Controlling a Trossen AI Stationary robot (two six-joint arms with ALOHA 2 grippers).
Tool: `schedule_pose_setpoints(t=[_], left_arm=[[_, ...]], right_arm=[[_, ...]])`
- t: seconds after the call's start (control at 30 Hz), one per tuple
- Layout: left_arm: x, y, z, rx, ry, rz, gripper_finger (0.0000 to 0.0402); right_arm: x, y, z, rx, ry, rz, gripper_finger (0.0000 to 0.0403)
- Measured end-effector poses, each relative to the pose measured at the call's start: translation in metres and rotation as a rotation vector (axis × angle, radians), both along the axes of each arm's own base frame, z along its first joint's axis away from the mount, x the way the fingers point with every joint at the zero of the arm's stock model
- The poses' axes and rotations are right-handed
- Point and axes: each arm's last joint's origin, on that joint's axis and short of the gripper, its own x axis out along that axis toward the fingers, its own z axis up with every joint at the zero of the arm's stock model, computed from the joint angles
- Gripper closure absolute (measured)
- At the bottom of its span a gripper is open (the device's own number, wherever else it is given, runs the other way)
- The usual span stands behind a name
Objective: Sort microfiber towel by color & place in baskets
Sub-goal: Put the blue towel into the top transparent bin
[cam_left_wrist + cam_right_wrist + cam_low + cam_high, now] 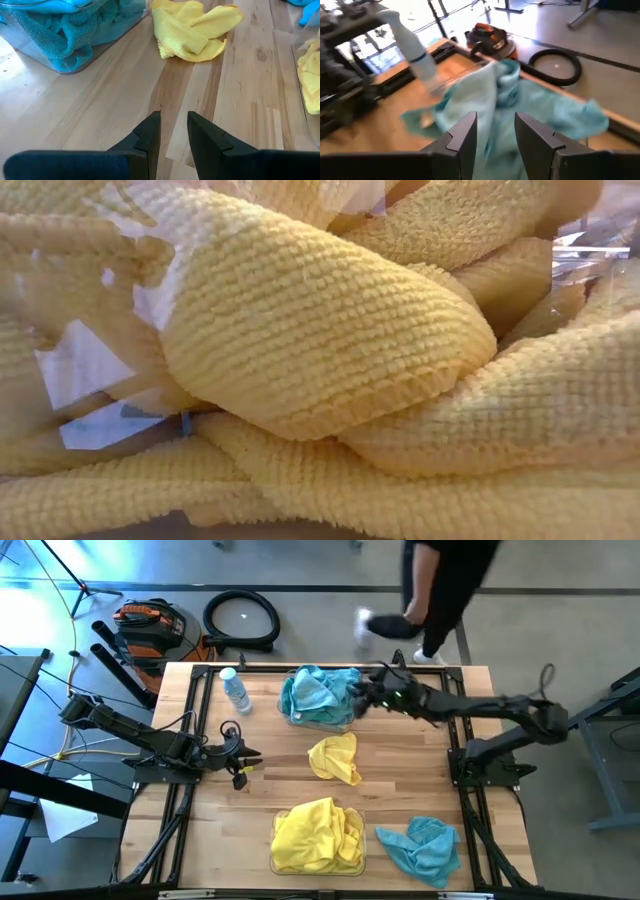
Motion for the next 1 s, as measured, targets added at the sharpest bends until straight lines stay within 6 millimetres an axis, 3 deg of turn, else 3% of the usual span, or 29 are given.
schedule_pose_setpoints(t=[0.3, 0.5, 0.83, 1.0], left_arm=[[0.000, 0.000, 0.000, -0.002, -0.004, 0.000, 0.0316], [0.000, 0.000, 0.000, -0.002, -0.005, 0.000, 0.0316], [0.000, 0.000, 0.001, -0.003, -0.007, 0.001, 0.0316], [0.000, 0.000, 0.001, -0.003, -0.007, 0.001, 0.0316]], right_arm=[[-0.071, 0.068, -0.002, 0.163, 0.074, 0.014, 0.0274], [-0.104, 0.106, -0.003, 0.257, 0.160, -0.017, 0.0274], [-0.123, 0.152, -0.018, 0.450, 0.255, 0.025, 0.0276], [-0.125, 0.172, -0.025, 0.538, 0.293, 0.059, 0.0297]])
